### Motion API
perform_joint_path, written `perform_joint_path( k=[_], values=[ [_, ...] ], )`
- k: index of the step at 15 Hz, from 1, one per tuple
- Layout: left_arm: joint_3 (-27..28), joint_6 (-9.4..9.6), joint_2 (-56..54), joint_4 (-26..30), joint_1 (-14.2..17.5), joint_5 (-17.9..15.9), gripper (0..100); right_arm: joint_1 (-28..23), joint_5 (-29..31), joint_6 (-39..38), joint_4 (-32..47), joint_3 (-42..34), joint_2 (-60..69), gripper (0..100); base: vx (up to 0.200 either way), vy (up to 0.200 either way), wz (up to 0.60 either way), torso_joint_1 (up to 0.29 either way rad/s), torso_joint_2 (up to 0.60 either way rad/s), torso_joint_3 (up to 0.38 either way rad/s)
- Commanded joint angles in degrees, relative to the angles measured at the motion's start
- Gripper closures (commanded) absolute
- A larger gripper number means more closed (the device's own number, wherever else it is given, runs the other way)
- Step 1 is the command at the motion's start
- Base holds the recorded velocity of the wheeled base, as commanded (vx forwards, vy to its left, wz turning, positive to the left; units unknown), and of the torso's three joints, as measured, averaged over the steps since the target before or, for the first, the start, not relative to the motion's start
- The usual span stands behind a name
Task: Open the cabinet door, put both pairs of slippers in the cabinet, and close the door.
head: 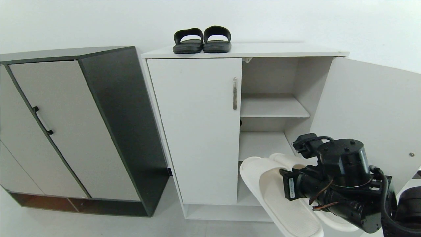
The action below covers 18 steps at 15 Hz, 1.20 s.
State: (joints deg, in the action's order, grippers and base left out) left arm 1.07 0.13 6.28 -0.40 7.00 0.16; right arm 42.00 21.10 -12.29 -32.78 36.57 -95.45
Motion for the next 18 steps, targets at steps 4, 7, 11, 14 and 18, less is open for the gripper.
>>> perform_joint_path(
  k=[4, 7, 11, 14, 18],
  values=[
    [-1.1, 1.27, -6.3, 0.6, -7.0, -1.8, 100, 0.2, 0.0, 0.1, 0.0, -0.2, 0.4, 100, 0.000, 0.000, 0.00, 0.000, 0.00, 0.000],
    [-1.1, 2.24, -6.2, 0.6, -7.0, 1.4, 100, 0.6, 0.1, 0.1, 0.0, -0.2, 0.4, 100, 0.000, 0.000, 0.00, 0.000, 0.00, 0.000],
    [-1.1, -0.57, -6.2, 0.5, -7.0, 0.9, 100, 1.3, 0.2, -0.1, 0.0, 0.2, 0.4, 100, 0.000, 0.000, 0.00, 0.000, 0.00, 0.000],
    [-1.1, -0.49, -6.2, 0.5, -7.0, 0.8, 100, 1.9, 0.3, -0.4, 0.0, 1.0, -0.3, 100, 0.000, 0.000, 0.00, 0.000, 0.00, 0.000],
    [-1.1, -0.49, -6.2, 0.5, -7.0, 0.9, 100, 4.8, 1.7, -0.7, 0.0, 1.9, -2.0, 100, 0.000, -0.100, 0.00, 0.000, 0.00, 0.001]
  ],
)
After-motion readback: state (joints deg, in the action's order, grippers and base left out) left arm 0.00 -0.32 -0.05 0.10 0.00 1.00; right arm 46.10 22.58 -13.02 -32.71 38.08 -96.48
